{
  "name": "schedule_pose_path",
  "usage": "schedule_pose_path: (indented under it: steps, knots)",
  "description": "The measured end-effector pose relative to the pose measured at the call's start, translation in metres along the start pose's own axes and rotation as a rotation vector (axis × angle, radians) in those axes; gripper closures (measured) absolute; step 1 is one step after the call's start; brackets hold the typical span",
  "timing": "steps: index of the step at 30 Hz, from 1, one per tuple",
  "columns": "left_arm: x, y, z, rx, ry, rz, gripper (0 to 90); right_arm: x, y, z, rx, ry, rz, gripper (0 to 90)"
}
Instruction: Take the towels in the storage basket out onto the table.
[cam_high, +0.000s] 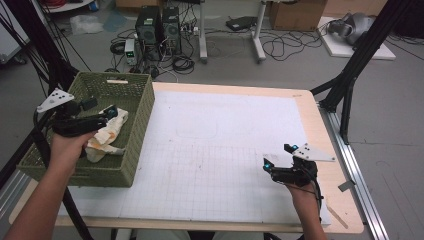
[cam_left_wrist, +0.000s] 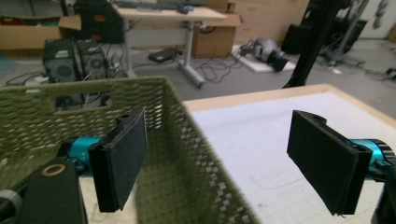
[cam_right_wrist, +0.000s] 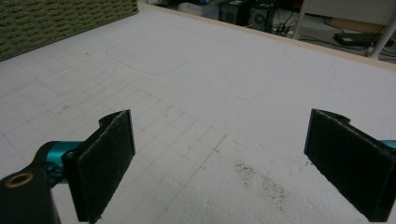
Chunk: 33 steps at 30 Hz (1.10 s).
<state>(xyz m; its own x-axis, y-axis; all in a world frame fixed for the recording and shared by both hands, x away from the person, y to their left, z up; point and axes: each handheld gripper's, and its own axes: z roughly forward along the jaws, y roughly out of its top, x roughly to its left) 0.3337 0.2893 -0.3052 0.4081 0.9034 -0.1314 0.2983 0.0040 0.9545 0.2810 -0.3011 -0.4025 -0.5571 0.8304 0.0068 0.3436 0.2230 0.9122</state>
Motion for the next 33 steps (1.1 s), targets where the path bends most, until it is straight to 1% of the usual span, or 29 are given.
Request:
schedule_pose_path:
  steps: [2,5,7,8,9,10,11,13,14,15,16,17,18,19,20,21,22,24,25,26,27,28,29,31,32,33]
  knots:
    - [0.006,-0.001,0.004,0.024,0.019,0.0,20.2,0.0,0.0,0.001,0.003,0.001,0.0,7.9]
    - [0.017,-0.005,0.011,0.074,0.04,-0.026,20.2,0.001,0.0,0.001,0.002,0.002,-0.003,7.9]
    - [0.024,-0.009,0.014,0.107,0.065,-0.028,20.2,0.001,0.0,0.001,0.003,0.003,-0.004,7.9]
    - [0.028,-0.011,0.016,0.133,0.073,-0.031,20.3,0.001,0.0,0.001,0.004,0.002,-0.002,7.9]
    - [0.03,-0.012,0.018,0.164,0.091,-0.025,20.5,0.001,0.0,0.001,0.003,0.001,-0.003,7.9]
    - [0.032,-0.013,0.019,0.185,0.102,-0.021,20.5,0.0,0.0,0.001,0.004,0.0,-0.001,7.9]
    - [0.035,-0.015,0.021,0.219,0.114,-0.02,20.6,0.001,0.0,0.001,0.006,0.0,0.002,7.9]
    - [0.04,-0.017,0.025,0.274,0.135,-0.026,22.7,0.001,0.0,0.001,0.007,0.0,0.005,7.9]
    - [0.042,-0.019,0.027,0.298,0.15,-0.023,23.0,0.001,0.0,0.001,0.005,0.0,-0.001,7.9]
    - [0.042,-0.019,0.027,0.298,0.15,-0.023,22.9,0.001,0.0,0.001,0.009,0.002,-0.004,7.9]
    - [0.044,-0.021,0.03,0.323,0.166,-0.026,22.9,0.001,0.0,0.001,0.009,0.002,-0.004,7.9]
    - [0.048,-0.026,0.035,0.374,0.179,-0.044,23.0,0.002,0.0,0.002,0.01,0.001,-0.001,7.9]
    - [0.048,-0.026,0.035,0.374,0.179,-0.044,23.2,0.001,0.0,0.002,0.008,0.003,-0.007,7.9]
    - [0.052,-0.033,0.04,0.419,0.191,-0.07,23.5,0.001,0.0,0.002,0.008,0.002,-0.008,7.9]
    - [0.054,-0.037,0.041,0.44,0.204,-0.083,23.7,0.001,0.0,0.002,0.006,0.001,-0.01,7.9]
    - [0.054,-0.037,0.041,0.44,0.204,-0.083,23.7,0.001,0.0,0.001,0.007,0.001,-0.005,7.9]
    - [0.058,-0.044,0.044,0.476,0.233,-0.097,23.7,0.001,0.0,0.001,0.005,0.0,-0.006,7.9]
    - [0.061,-0.05,0.046,0.512,0.247,-0.086,23.5,0.001,0.0,0.001,0.004,0.001,-0.002,7.9]
    - [0.061,-0.05,0.046,0.512,0.247,-0.086,23.5,0.001,0.0,0.001,0.006,-0.001,-0.001,7.9]
    - [0.061,-0.053,0.048,0.542,0.258,-0.076,23.5,0.0,0.0,0.001,0.005,-0.001,-0.001,7.9]
    - [0.061,-0.053,0.048,0.542,0.258,-0.076,23.5,0.0,0.0,0.001,0.005,-0.001,-0.001,7.9]
    - [0.062,-0.056,0.05,0.577,0.268,-0.082,23.6,0.001,0.0,0.001,0.005,-0.002,-0.005,7.9]
    - [0.064,-0.058,0.051,0.601,0.274,-0.083,23.5,0.001,0.0,0.001,0.009,0.001,-0.003,7.9]
    - [0.066,-0.062,0.054,0.632,0.296,-0.098,23.5,0.001,0.0,0.002,0.005,0.0,-0.008,7.9]
    - [0.066,-0.062,0.054,0.632,0.296,-0.098,23.5,0.002,0.0,0.002,0.005,0.001,-0.009,7.9]
    - [0.069,-0.066,0.057,0.658,0.309,-0.114,23.5,0.002,0.0,0.002,0.006,0.0,-0.009,7.9]
